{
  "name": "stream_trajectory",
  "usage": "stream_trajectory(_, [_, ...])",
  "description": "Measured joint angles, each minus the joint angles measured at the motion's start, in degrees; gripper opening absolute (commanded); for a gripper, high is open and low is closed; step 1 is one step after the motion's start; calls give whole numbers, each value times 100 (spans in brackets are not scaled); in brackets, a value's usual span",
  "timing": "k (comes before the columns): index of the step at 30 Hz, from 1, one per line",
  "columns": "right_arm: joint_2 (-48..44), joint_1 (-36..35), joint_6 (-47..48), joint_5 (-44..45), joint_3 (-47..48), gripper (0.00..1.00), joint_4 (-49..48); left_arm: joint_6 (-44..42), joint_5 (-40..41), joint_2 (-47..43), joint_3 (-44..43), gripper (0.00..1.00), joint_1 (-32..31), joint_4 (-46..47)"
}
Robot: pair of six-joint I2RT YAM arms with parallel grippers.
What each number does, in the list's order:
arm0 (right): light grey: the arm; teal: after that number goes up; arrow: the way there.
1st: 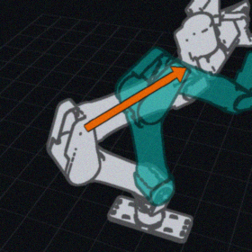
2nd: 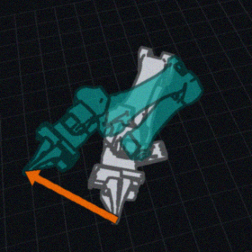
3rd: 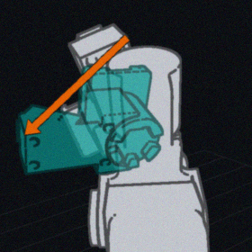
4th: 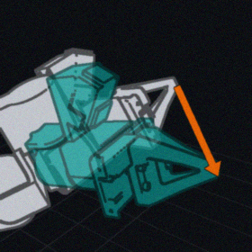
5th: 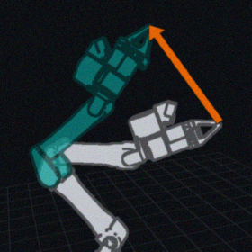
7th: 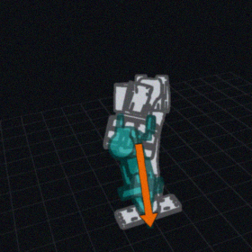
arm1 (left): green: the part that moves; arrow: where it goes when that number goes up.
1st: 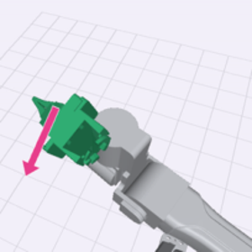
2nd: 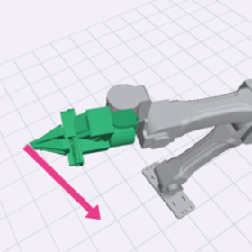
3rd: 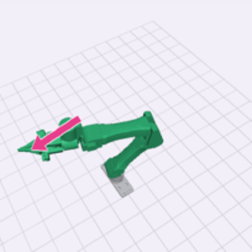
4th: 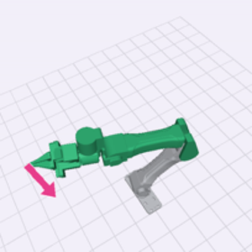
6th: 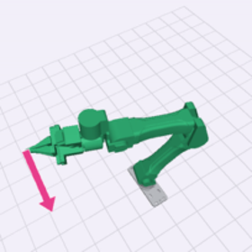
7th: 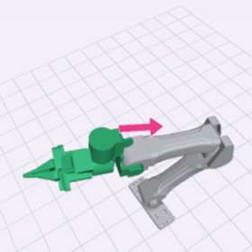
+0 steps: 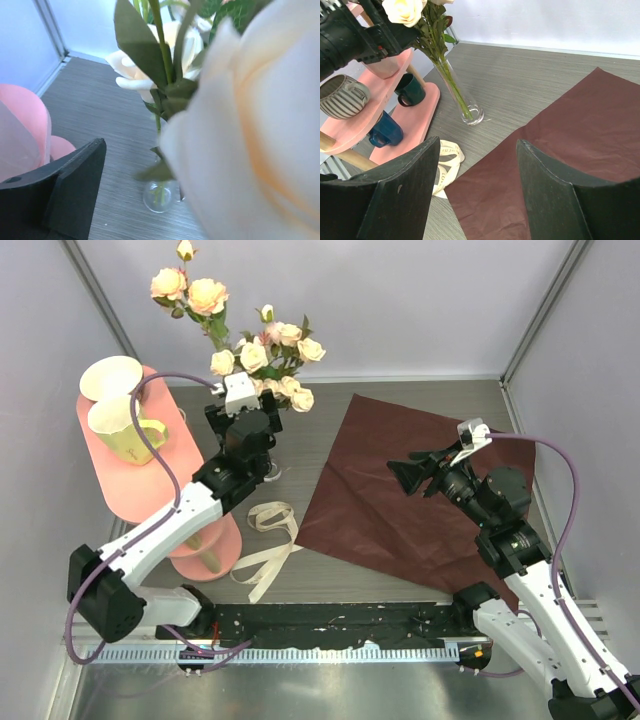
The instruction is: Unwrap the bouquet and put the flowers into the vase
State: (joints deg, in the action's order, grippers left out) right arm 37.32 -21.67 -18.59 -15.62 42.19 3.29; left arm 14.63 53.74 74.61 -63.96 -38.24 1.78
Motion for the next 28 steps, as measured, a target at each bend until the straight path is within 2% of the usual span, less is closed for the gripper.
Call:
stream_trajectory(4, [-9, 0, -52, -2, -2, 68, -4, 199, -374, -334, -57, 98, -2, -315])
stream_trajectory(12, [28, 0, -181, 105, 20, 68, 122, 629, -1126, -831, -472, 100, -2, -1115])
stream_trajectory(19, [577, 0, -295, 962, 640, 70, 1250, 1075, -2002, -1368, -828, 100, -2, -1812])
stream_trajectory(22, [732, 0, -367, 1412, 835, 73, 1740, 1263, -2361, -1596, -979, 100, -2, -2096])
stream_trajectory(23, [732, 0, -400, 1565, 866, 82, 1904, 1325, -2463, -1652, -1023, 100, -2, -2164])
stream_trajectory(27, [713, 0, -448, 2052, 1088, 89, 2573, 1598, -2986, -1996, -1128, 100, -2, -2420])
stream_trajectory(28, [669, 0, -411, 2094, 1139, 97, 2647, 1661, -3136, -2100, -1130, 100, -2, -2465])
